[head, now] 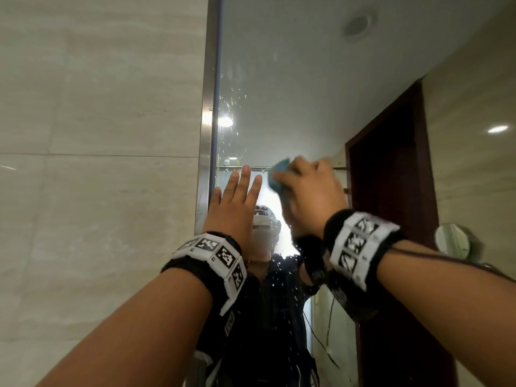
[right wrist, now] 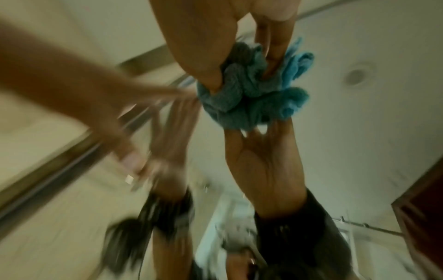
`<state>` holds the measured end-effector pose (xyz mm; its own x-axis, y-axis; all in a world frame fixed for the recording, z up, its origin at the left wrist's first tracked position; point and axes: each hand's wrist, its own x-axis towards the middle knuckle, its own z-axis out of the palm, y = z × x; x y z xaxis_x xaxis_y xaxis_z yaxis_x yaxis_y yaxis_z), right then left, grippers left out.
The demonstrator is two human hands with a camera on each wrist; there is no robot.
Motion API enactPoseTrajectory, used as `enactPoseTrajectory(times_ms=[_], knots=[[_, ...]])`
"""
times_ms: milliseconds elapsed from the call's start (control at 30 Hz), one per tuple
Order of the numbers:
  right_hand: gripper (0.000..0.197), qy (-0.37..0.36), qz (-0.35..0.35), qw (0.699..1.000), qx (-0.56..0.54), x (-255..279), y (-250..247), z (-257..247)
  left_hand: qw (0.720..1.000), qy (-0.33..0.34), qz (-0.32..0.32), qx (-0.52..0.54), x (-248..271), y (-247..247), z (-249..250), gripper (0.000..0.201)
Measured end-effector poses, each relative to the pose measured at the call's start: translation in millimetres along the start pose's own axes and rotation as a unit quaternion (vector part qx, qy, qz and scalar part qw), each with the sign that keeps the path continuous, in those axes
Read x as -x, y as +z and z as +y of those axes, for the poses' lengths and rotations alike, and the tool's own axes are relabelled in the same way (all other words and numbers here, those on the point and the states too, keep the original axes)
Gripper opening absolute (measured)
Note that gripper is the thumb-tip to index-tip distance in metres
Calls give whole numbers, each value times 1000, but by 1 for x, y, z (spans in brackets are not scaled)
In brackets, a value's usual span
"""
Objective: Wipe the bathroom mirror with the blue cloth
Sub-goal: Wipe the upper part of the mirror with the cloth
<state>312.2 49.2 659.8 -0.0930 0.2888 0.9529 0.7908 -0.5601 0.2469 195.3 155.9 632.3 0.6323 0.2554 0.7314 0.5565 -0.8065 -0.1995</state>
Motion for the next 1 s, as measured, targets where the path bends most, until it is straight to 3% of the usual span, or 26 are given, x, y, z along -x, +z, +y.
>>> enactPoseTrajectory(times_ms=[67, 100, 200, 267, 333, 367, 433, 600, 667, 733, 800, 833, 933, 1000], knots=[[42, -78, -14, 997, -10, 14, 1, -2, 1000, -1, -1, 1, 1, -1, 1, 143], [39, -72, -11, 997, -11, 6, -2, 7, 1000, -2, 0, 3, 1, -2, 1, 143], [36, 120, 22, 992, -40, -33, -15, 42, 1000, -2, -3, 8, 2, -2, 0, 142], [37, 170, 32, 984, -39, -37, -15, 37, 1000, -4, -6, 6, 1, -2, 1, 142], [43, 60, 41, 997, -17, -18, -7, 5, 1000, -7, -8, 4, 0, -3, 2, 143], [45, -5, 5, 1000, -24, -5, -4, -7, 1000, -9, -9, 2, 0, -4, 2, 143], [44, -55, -60, 996, -34, 0, -9, -1, 1000, -10, -11, -1, 2, -5, 3, 143], [39, 160, 4, 985, -60, -37, -22, 60, 1000, -13, -22, 1, 4, -7, 4, 145], [42, 104, -28, 993, -48, -19, -22, 39, 1000, -13, -18, 0, 2, -9, 4, 145], [45, -30, -76, 996, -45, 16, -22, 14, 1000, -12, -16, -1, 3, -9, 5, 146], [42, -102, -115, 987, -39, 25, -21, 16, 1000, -14, -15, 2, 3, -7, 5, 146], [40, -83, -105, 990, -42, 12, -24, 28, 1000, -14, -17, 3, 4, -7, 5, 146], [39, 114, -13, 992, -43, -33, -32, 72, 1000, -15, -18, 2, 3, -7, 5, 144], [42, 142, -18, 989, -34, -25, -28, 65, 1000, -15, -21, 5, 3, -7, 5, 144]])
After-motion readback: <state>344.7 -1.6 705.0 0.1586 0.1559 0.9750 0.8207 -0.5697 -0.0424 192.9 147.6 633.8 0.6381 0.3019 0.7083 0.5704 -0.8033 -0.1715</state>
